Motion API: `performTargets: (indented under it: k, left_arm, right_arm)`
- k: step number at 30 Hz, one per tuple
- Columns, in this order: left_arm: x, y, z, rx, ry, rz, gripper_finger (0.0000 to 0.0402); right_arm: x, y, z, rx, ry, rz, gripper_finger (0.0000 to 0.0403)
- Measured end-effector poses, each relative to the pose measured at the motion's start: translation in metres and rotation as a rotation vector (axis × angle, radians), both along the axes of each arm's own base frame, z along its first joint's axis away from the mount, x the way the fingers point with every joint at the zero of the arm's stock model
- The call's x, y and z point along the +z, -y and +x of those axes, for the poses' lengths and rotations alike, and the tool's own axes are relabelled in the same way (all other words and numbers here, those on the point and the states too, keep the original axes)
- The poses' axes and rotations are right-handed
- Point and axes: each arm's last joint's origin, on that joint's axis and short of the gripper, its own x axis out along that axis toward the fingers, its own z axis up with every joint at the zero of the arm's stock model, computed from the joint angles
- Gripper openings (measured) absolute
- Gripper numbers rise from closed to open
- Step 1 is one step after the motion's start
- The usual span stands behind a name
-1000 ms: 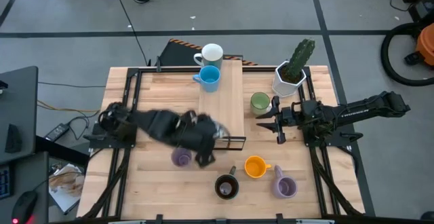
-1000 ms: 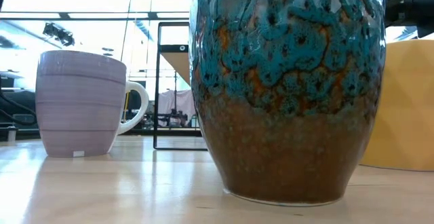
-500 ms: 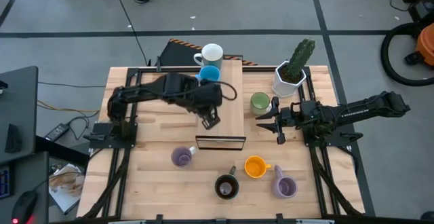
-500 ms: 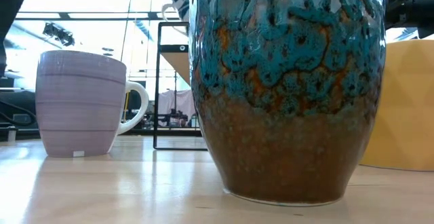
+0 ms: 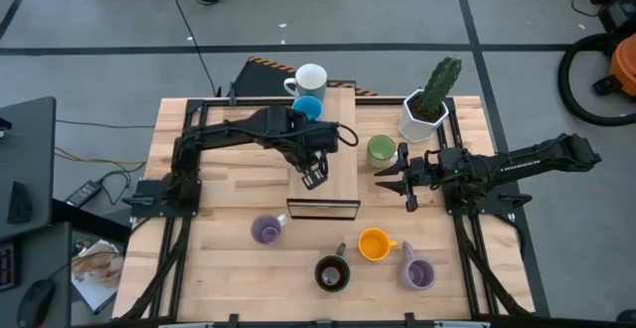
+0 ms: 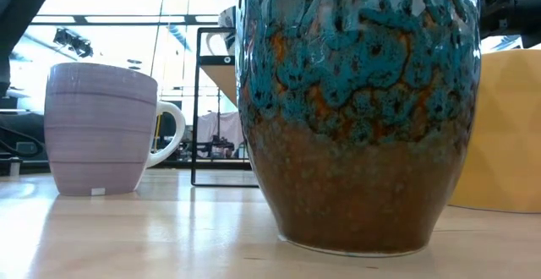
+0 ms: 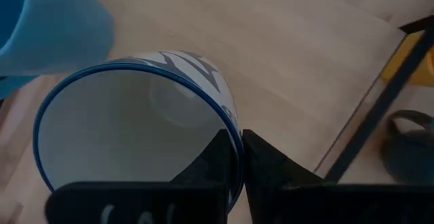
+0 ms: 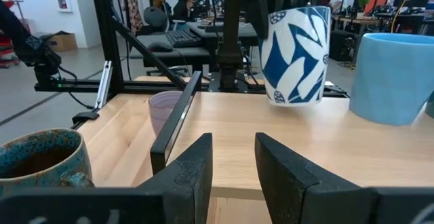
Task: Place coffee mugs
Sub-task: Put the blue patterned mug on the shelf
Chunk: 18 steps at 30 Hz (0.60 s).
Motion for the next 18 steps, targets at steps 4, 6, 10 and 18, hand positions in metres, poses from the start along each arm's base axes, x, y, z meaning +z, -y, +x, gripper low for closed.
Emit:
performTargets:
  k: [4,6,10,18]
  left_arm:
    - [-0.001,-0.003,0.001,-0.004,-0.006,0.015,0.0029]
    - [-0.001,-0.005,0.0,0.003,-0.008,0.038,0.0029]
    - [-0.001,-0.007,0.0,0.005,-0.01,0.047,0.0029]
    - [-0.009,-0.013,0.006,-0.003,-0.035,0.041,0.0029]
  right_arm:
    - [0.0,0.0,0.0,0.0,-0.004,0.004,0.0117]
    - [0.0,0.0,0.0,0.0,-0.004,0.004,0.0117]
    - [0.0,0.0,0.0,0.0,-0.004,0.005,0.0117]
    - [-0.001,0.0,0.0,0.0,-0.011,0.005,0.0117]
